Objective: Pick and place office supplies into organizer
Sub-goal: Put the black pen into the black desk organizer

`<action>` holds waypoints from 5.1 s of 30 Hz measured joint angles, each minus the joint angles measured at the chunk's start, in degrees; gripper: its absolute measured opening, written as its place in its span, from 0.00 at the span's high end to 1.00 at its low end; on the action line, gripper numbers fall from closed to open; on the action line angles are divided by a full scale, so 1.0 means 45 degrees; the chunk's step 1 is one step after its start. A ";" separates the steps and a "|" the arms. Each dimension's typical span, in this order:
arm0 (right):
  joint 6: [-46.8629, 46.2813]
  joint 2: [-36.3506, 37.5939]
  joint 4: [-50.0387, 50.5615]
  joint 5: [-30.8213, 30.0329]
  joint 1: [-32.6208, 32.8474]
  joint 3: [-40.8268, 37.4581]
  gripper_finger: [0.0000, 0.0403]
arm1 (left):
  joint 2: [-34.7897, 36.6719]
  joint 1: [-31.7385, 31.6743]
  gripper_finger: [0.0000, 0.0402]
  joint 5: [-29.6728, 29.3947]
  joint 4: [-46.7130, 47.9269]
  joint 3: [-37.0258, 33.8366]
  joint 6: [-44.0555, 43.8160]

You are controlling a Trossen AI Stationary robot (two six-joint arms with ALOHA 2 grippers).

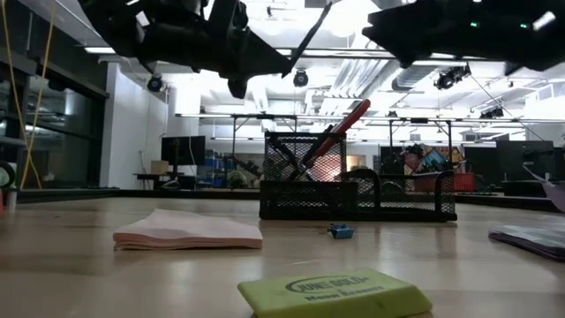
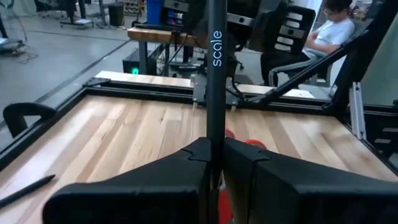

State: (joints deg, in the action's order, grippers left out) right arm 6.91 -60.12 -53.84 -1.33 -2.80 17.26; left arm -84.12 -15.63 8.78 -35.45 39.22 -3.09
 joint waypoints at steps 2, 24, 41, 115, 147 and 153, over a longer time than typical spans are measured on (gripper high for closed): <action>0.0023 -0.0511 0.0007 0.0028 -0.0100 0.0334 0.53 | 0.0000 0.0043 0.98 0.0015 0.0075 0.0000 0.0024; -0.0484 -0.3901 -0.0849 0.3229 -0.1658 0.3008 0.55 | -0.0024 0.0419 0.99 -0.0294 0.0582 0.0000 0.0259; -0.0017 -0.4053 -0.0941 0.4225 -0.1620 0.3059 0.94 | -0.0029 0.0397 0.97 -0.0379 0.0686 0.0000 0.0310; 0.1802 -0.4641 0.5533 0.1006 0.0133 0.5876 0.60 | 0.1977 0.0395 0.66 -0.4532 0.5266 0.0102 0.0053; 0.3796 -0.8924 1.9958 0.4259 -0.8800 1.4505 0.63 | 0.1977 0.0397 0.66 -0.4104 0.5757 0.0102 -0.0245; 0.4505 -1.1592 2.3085 0.4158 -0.9125 1.7484 0.63 | 0.1977 0.0397 0.66 -0.4066 0.6031 0.0102 -0.0308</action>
State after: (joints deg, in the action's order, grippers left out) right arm 27.18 -112.29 50.04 17.38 -43.86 95.94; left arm -75.22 -13.85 -9.52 -8.31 39.68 -4.48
